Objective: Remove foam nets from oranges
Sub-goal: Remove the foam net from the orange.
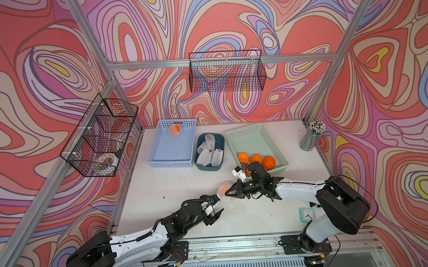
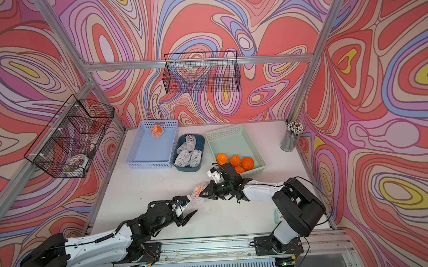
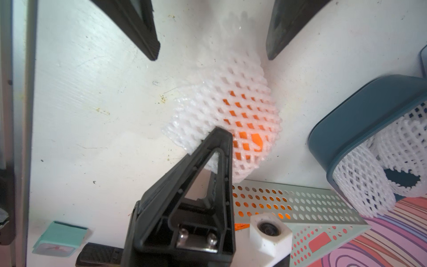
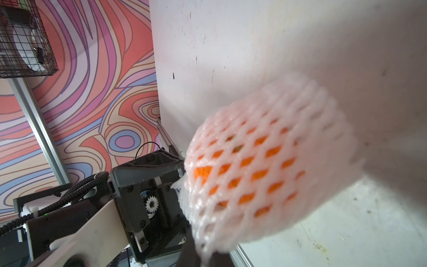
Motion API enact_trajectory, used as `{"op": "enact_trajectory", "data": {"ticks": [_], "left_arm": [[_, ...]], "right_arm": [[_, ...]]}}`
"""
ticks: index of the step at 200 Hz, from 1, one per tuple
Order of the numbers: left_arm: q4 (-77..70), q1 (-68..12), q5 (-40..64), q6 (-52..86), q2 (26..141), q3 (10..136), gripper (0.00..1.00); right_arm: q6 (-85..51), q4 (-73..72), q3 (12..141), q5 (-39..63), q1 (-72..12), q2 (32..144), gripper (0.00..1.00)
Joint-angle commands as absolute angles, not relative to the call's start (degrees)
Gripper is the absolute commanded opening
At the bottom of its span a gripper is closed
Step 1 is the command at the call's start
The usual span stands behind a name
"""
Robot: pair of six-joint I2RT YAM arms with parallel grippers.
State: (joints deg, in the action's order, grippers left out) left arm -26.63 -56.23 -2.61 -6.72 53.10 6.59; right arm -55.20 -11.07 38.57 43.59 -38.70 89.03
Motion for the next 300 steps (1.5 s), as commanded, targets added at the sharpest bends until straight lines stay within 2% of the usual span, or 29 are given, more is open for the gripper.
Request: {"op": "enact_trajectory", "data": {"ticks": [1,64,115,158,167,199,213,235,267,300], "left_arm": [[-32.3,-56.4,-2.9,-9.7,54.2,8.5,0.76],[-34.6,-56.4,-1.7,-12.1,57.2,9.0,0.74],[-35.2,-56.4,-1.2,-13.1,61.6,10.9,0.67],[-35.4,-56.4,-0.5,-13.9,64.7,12.6,0.55],[-35.5,-56.4,-0.4,-14.1,65.0,12.8,0.49],[-32.0,-56.4,0.2,-14.4,64.8,14.7,0.2],[-29.4,-56.4,0.5,-14.5,64.3,15.5,0.11],[-27.5,-56.4,0.8,-14.4,63.0,15.9,0.01],[-24.2,-56.2,1.5,-14.3,61.2,16.7,0.0],[-18.9,-55.8,1.2,-13.8,59.1,18.5,0.0]], "right_arm": [[-55.3,-12.6,37.9,44.9,-38.5,89.7,0.07],[-55.1,-13.0,37.0,45.6,-38.5,89.4,0.09],[-55.6,-14.0,36.4,46.0,-38.5,89.4,0.1],[-55.7,-14.8,35.7,46.6,-38.5,89.3,0.1],[-55.8,-14.9,35.6,46.8,-38.5,89.3,0.1],[-55.7,-16.0,34.9,48.2,-38.5,89.3,0.14],[-55.6,-15.5,34.9,48.2,-38.5,88.7,0.16],[-55.0,-14.4,34.9,47.6,-38.5,88.1,0.18],[-53.2,-11.7,35.7,46.9,-38.5,87.3,0.23],[-44.4,-0.9,37.8,41.3,-38.5,83.7,0.4]]}}
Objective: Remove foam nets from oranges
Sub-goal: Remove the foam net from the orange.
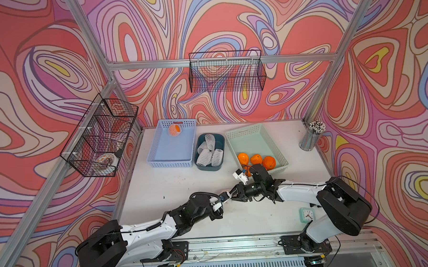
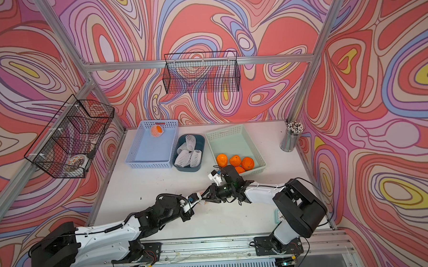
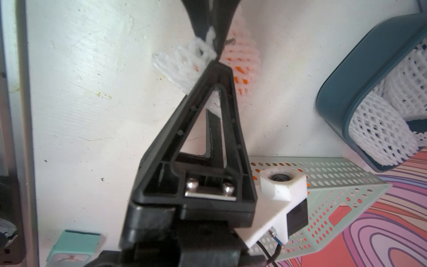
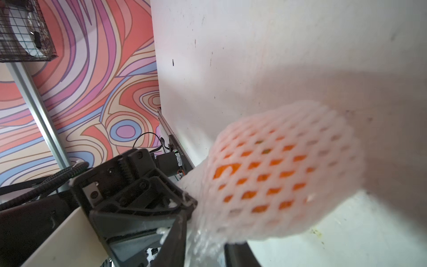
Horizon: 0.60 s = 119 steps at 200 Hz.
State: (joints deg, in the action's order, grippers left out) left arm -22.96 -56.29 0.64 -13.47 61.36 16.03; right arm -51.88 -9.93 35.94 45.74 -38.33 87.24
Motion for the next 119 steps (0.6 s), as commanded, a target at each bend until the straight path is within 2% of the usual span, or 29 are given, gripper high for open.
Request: {"op": "enact_trajectory", "data": {"ticks": [1,40,81,119], "left_arm": [[-18.8,-55.8,1.2,-13.8,59.1,18.6,0.0],[-11.1,-55.1,1.4,-12.3,58.0,22.8,0.0],[-5.1,-55.0,0.7,-11.3,60.3,27.7,0.0],[-3.9,-55.0,1.4,-10.5,61.8,29.0,0.0]], "right_arm": [[-44.0,-0.6,37.9,41.2,-38.5,83.4,0.41],[-33.8,11.1,39.4,31.9,-38.5,78.2,0.55],[-28.6,13.7,37.8,27.0,-38.5,75.5,0.59],[-28.5,8.2,34.9,28.3,-38.6,72.9,0.61]]}}
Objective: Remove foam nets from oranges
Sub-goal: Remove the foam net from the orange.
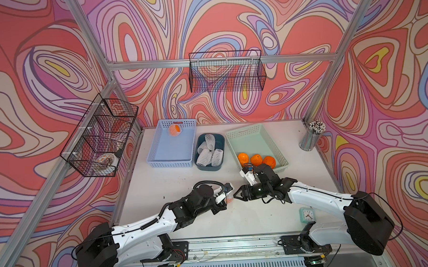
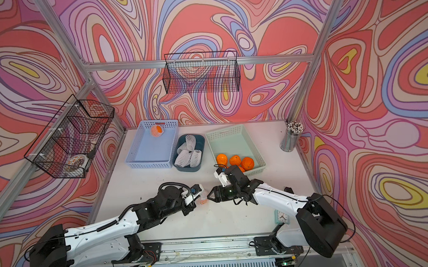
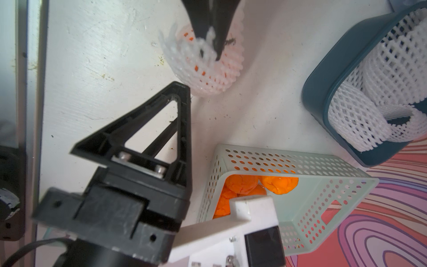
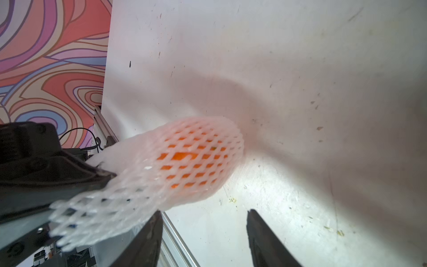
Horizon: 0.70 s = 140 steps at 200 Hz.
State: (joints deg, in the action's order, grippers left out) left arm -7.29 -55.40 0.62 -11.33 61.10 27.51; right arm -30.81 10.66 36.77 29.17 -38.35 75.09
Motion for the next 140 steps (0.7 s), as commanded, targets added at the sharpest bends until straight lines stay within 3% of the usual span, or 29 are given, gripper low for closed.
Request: {"op": "enact_trajectory", "data": {"ticks": [1,74,140], "left_arm": [[-3.9,-55.0,1.6,-10.5,61.8,29.0,0.0],[3.0,-54.8,5.1,-8.2,64.9,37.0,0.0],[6.6,-53.8,7.6,-6.7,69.3,41.4,0.0]], "right_arm": [[-28.4,8.1,34.9,28.3,-38.6,72.9,0.61],[-27.2,-2.9,30.3,32.7,-39.8,72.5,0.62],[-25.4,-4.7,29.6,29.2,-40.2,74.0,0.63]]}}
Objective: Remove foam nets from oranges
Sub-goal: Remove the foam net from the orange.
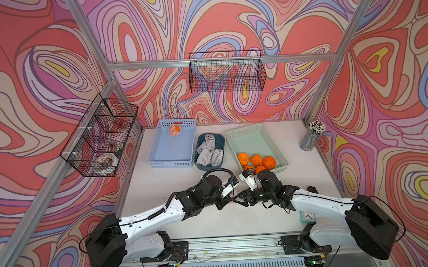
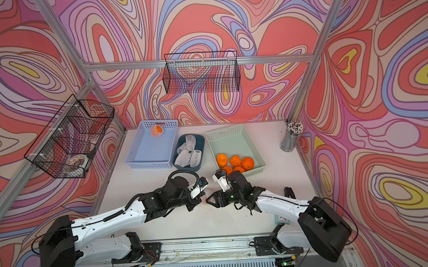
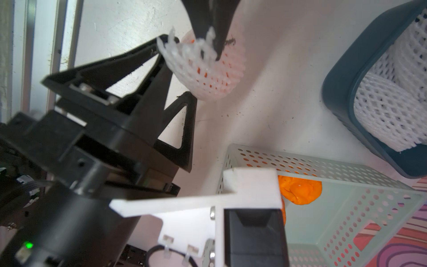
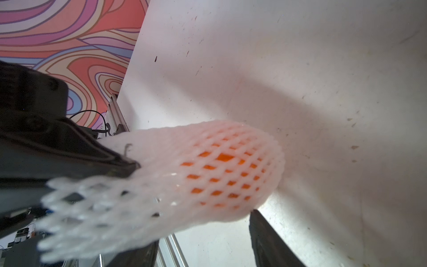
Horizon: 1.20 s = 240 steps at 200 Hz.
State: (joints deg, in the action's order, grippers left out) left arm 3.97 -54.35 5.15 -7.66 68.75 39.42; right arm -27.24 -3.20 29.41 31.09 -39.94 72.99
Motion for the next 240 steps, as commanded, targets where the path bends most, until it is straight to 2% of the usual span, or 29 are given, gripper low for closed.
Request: {"op": "enact_trajectory", "data": {"ticks": [1,75,133,162,187,211,240], "left_arm": [[6.6,-53.8,7.6,-6.7,69.4,41.4,0.0],[6.4,-52.5,13.6,-4.8,70.7,42.0,0.0],[5.3,-50.7,17.8,-2.9,72.2,42.0,0.0],[4.3,-50.4,18.5,-2.2,72.6,41.8,0.0],[2.6,-50.1,20.2,-1.4,72.8,41.4,0.0],[1.6,-49.7,21.0,-0.8,73.3,41.3,0.0],[1.0,-49.0,20.4,0.2,73.4,41.1,0.0]], "right_arm": [[-25.4,-4.7,29.6,29.2,-40.2,74.1,0.63],[-24.5,-8.9,30.1,26.8,-40.2,78.2,0.61],[-24.3,-9.6,31.0,27.8,-40.2,79.5,0.53],[-24.9,-11.3,30.7,28.8,-40.2,78.9,0.44],[-26.2,-12.2,30.9,29.6,-40.2,79.1,0.28],[-27.1,-13.3,30.9,31.5,-40.2,79.5,0.19],[-28.1,-12.9,30.8,31.7,-40.2,78.7,0.13]]}}
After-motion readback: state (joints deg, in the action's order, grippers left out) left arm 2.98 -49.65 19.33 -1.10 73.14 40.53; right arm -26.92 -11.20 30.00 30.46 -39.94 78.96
